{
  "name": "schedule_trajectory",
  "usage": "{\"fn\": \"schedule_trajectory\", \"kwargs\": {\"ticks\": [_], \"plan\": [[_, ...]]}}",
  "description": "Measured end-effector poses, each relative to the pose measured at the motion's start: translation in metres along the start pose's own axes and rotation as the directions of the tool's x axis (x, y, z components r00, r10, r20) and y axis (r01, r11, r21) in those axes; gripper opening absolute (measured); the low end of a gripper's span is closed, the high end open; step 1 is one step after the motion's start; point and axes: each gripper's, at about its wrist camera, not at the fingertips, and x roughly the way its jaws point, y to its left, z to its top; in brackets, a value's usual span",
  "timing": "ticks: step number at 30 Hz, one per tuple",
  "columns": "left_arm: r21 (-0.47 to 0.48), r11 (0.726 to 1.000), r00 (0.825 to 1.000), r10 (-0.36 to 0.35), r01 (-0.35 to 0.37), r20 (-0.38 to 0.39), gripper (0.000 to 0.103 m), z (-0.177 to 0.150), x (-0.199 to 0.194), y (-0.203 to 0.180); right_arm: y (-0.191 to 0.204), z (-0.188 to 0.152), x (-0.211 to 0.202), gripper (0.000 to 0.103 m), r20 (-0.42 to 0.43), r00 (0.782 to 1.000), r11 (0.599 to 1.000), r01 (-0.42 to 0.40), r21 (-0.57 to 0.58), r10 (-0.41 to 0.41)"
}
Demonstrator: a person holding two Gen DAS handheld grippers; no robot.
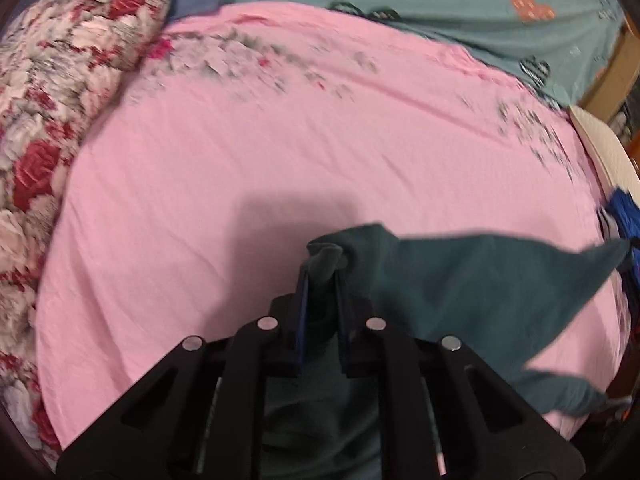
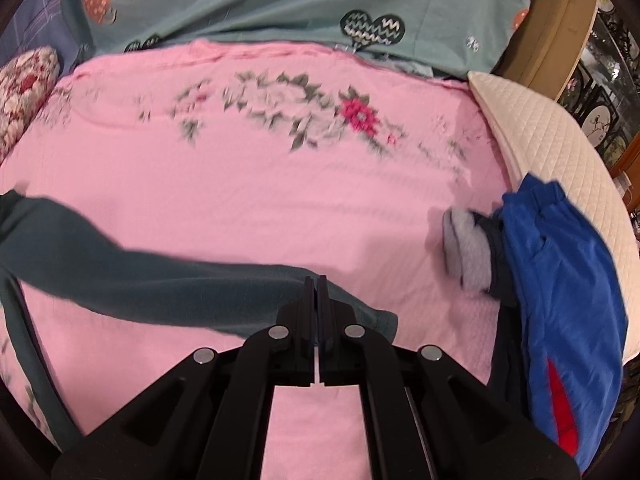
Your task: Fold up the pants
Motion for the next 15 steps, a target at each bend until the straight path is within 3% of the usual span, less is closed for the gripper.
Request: {"fn": "schedule_trajectory", "kwargs": {"ticks": [5, 8, 11, 13, 14, 15], "plan": [[-0.088, 0.994, 0.993, 0.077, -0.069, 0.089, 0.011, 0.051, -0.01, 0.026, -0.005, 0.055, -0.008, 0.0, 0.105, 0.992, 0.998, 0.06, 0.027, -0.063], [-0.135, 0.988, 0.991, 0.092, -0.078, 0.1, 0.011, 0.076, -0.01, 0.041, -0.013, 0.084, -0.006, 0.0, 0.143, 0.988, 0.997, 0.048, 0.061, -0.056], [-0.148, 0.983, 0.988, 0.125, -0.111, 0.093, 0.012, 0.089, -0.002, 0.05, -0.015, 0.096, 0.012, 0.0, 0.043, 0.998, 0.996, -0.045, 0.081, 0.041], [-0.171, 0.98, 0.991, 0.115, -0.101, 0.075, 0.012, 0.09, 0.006, 0.058, -0.011, 0.091, 0.025, 0.022, -0.014, 0.997, 0.995, -0.07, 0.076, 0.071], [-0.17, 0.98, 0.991, 0.112, -0.099, 0.067, 0.012, 0.089, 0.01, 0.059, -0.009, 0.085, 0.033, 0.043, -0.041, 0.996, 0.995, -0.082, 0.064, 0.085], [-0.163, 0.981, 0.992, 0.113, -0.102, 0.057, 0.012, 0.086, 0.015, 0.059, -0.007, 0.08, 0.04, 0.051, -0.055, 0.995, 0.996, -0.075, 0.053, 0.078]]}}
